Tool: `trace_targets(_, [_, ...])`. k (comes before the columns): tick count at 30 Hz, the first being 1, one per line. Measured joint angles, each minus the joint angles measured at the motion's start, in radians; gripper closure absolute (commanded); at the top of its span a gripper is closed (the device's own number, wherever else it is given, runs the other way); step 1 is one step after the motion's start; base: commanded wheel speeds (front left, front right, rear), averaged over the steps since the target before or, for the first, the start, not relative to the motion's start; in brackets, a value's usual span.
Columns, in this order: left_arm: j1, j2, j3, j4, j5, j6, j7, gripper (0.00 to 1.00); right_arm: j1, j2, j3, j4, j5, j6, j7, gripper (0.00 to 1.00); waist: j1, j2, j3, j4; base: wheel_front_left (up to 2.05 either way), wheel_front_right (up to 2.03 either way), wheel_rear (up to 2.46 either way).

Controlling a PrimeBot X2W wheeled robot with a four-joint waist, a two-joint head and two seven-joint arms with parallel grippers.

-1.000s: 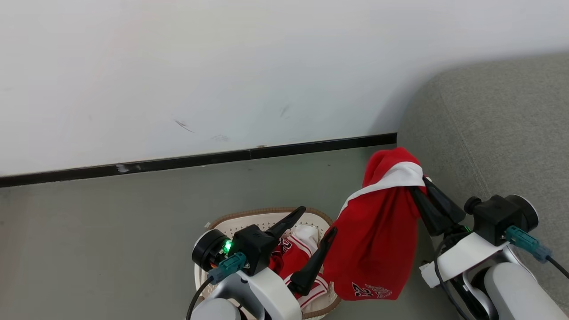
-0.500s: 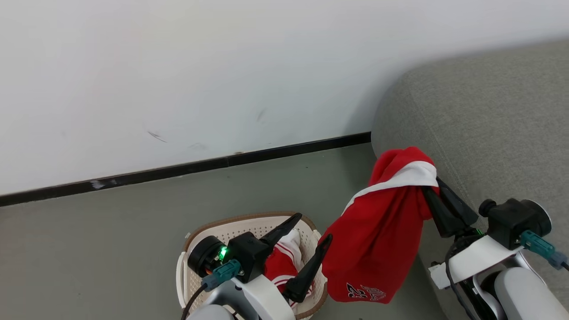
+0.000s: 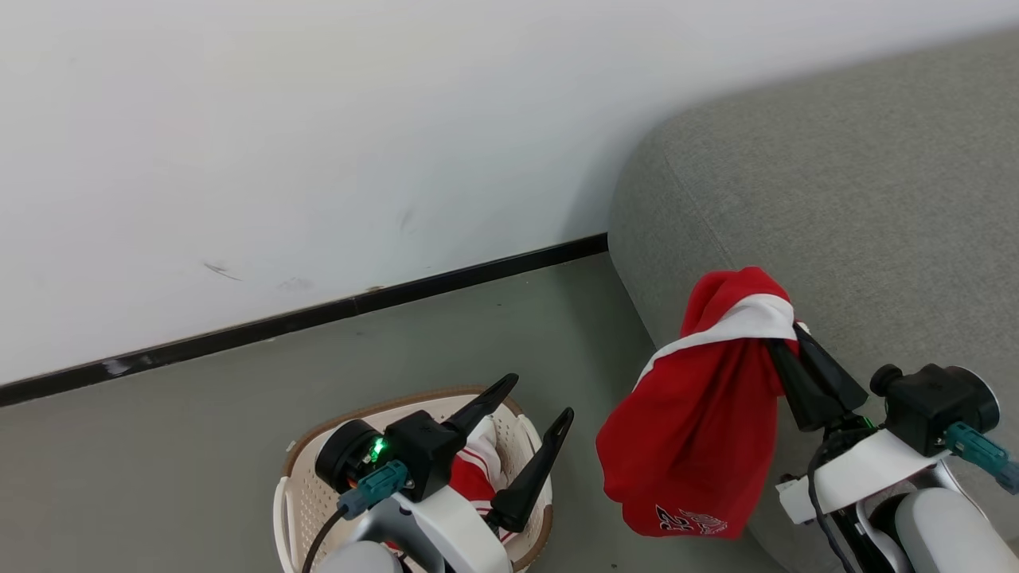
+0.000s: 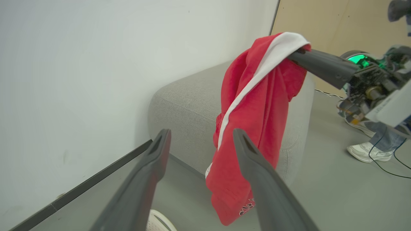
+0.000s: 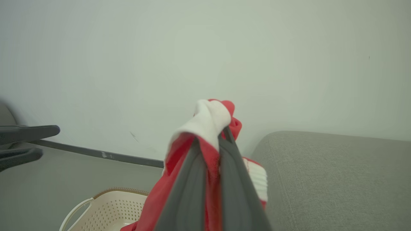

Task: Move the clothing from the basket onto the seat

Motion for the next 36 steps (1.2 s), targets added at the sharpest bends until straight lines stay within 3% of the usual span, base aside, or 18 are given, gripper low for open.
trace_targets(11, [0.028,0.007,0.009,-0.007,-0.020,0.005,-0.002,0.00,0.002,0.009,-0.019,-0.004,0.025,0.000,0.000,1.00,0.0000,0.0000,-0.004,-0.063,0.00,0.00,0.00])
trace_targets(20, [0.040,0.016,0.019,-0.029,-0.020,0.021,-0.009,0.00,-0.007,-0.013,-0.093,0.013,0.089,0.000,0.000,1.00,0.0000,0.0000,0.002,-0.102,0.00,0.00,0.00])
trace_targets(36, [0.040,0.013,-0.021,-0.068,0.004,0.027,0.000,0.00,-0.147,-0.082,-0.210,0.145,0.247,0.000,0.000,1.00,0.0001,0.0000,0.049,-0.081,0.00,0.00,0.00])
